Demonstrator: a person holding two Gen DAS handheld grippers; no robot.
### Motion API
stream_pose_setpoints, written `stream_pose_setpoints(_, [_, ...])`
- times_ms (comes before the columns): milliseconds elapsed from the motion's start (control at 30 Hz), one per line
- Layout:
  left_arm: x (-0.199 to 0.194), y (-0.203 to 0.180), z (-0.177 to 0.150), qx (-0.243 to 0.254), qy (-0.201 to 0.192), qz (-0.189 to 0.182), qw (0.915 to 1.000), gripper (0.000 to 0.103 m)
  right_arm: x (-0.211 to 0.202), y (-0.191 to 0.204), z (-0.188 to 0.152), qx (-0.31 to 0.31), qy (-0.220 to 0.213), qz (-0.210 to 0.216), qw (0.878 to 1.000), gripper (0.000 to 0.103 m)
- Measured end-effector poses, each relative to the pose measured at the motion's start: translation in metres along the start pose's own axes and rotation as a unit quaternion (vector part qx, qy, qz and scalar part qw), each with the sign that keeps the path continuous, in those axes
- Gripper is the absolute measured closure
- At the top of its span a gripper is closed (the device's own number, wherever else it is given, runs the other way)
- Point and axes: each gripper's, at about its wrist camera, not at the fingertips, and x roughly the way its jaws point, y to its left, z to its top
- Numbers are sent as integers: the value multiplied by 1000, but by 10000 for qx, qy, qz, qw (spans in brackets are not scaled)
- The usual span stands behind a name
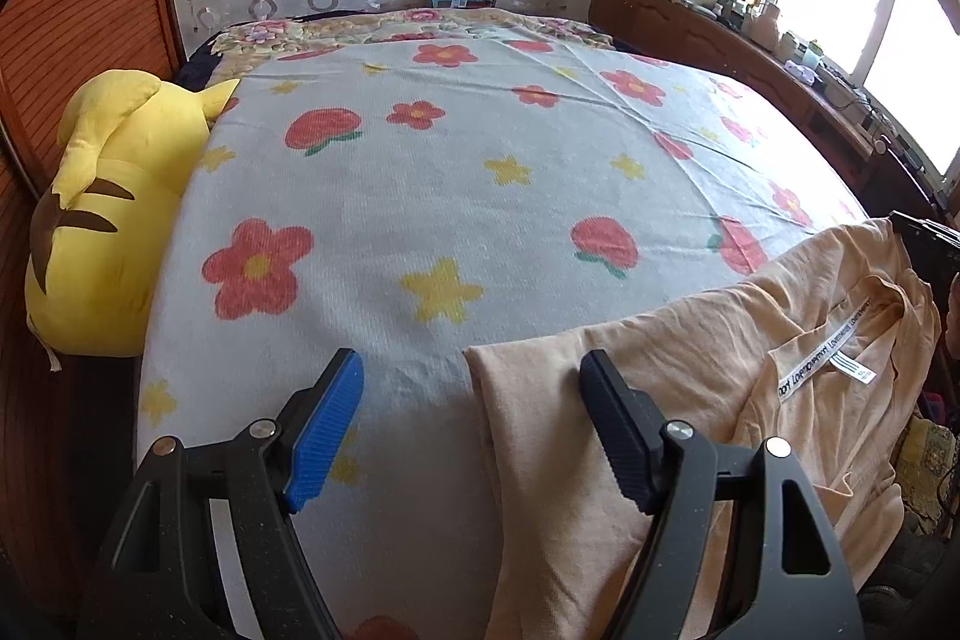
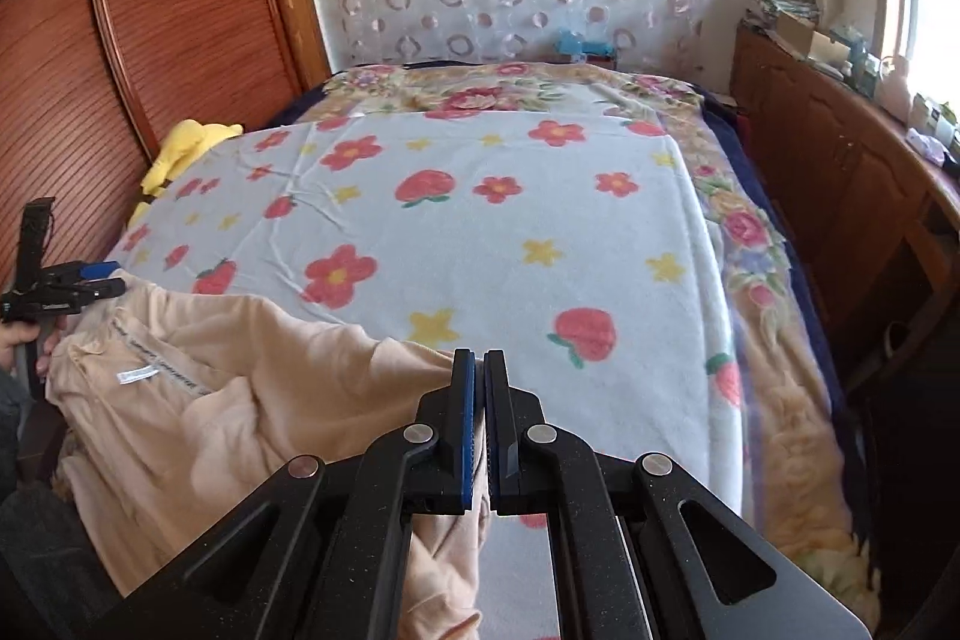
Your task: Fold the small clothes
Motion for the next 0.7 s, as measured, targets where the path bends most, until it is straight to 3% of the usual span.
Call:
stream_pose_setpoints(167, [1, -3, 0, 101, -11, 87, 9999, 27, 11, 9, 2, 8, 58, -110, 9999, 100])
stream_pose_setpoints(267, [1, -3, 0, 109, -10, 86, 9999, 27, 12, 8, 4, -39, 94, -201, 9997, 88])
stream_pose_setpoints(433, [1, -3, 0, 120, -18, 109, 9999, 27, 11, 10, 4, -64, 116, -87, 9999, 58])
stream_pose_setpoints(533, [0, -3, 0, 82, 62, 79, 9999, 28, 17, 12, 4, -171, 201, 66, 9996, 55])
stream_pose_setpoints(600, [-4, -3, 1, 27, 74, -153, 9999, 37, 19, 15, 3, -283, 169, 241, 9992, 55])
stream_pose_setpoints(700, [-5, -6, -1, 85, 97, -290, 9995, 50, 27, 15, 2, -328, 309, 181, 9988, 55])
